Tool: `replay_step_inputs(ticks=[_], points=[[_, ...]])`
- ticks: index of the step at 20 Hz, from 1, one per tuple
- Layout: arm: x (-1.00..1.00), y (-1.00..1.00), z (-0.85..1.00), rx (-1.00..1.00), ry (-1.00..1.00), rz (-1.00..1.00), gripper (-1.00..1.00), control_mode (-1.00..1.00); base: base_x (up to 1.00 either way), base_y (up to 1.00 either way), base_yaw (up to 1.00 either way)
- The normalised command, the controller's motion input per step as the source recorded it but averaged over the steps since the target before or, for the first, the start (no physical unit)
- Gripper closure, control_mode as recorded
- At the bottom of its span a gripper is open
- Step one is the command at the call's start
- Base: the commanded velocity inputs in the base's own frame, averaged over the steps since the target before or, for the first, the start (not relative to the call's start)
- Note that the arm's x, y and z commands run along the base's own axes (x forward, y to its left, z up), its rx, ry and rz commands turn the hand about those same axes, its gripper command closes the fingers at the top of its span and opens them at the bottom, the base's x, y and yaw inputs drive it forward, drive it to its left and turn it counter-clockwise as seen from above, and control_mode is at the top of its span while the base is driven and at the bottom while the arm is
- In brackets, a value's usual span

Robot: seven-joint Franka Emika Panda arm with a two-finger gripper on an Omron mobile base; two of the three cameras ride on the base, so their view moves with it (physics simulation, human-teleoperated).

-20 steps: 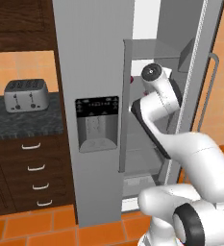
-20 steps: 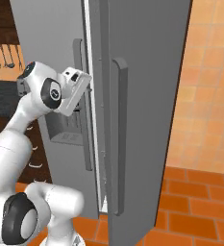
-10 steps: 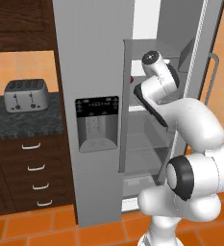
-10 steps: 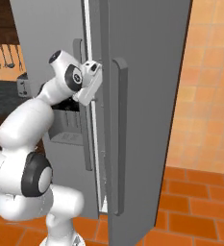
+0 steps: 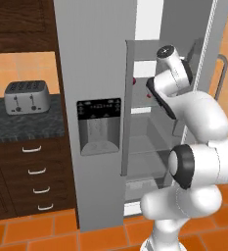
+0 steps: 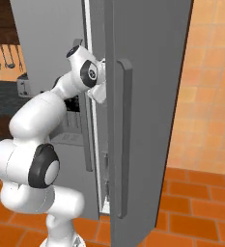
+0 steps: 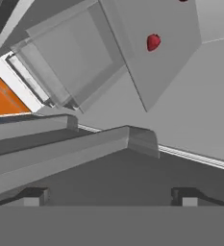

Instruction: Take the strawberry from the fridge and place it on top of the pancake, located on the dining counter.

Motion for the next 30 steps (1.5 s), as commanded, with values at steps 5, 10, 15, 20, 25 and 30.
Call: replay_step_inputs(ticks=[5,10,15,20,25,30], points=[[-0.71,-0.71,0.11,0.0,-0.11,-0.08,-1.0,-1.0,0.0,0.0,0.0],[-0.18,-0.93,0.15,0.0,-0.03,-0.02,-1.0,-1.0,0.0,0.0,0.0],[0.0,-0.98,0.04,0.0,0.0,0.0,-1.0,-1.0,0.0,0.0,0.0],[-0.08,-0.31,-0.1,-0.03,0.0,0.03,-1.0,-1.0,0.0,0.0,0.0],[-0.42,0.73,-0.02,-0.01,0.0,-0.02,-1.0,-1.0,0.0,0.0,0.0],[-0.55,0.92,-0.01,0.11,-0.11,-0.13,-1.0,-1.0,0.0,0.0,0.0]])
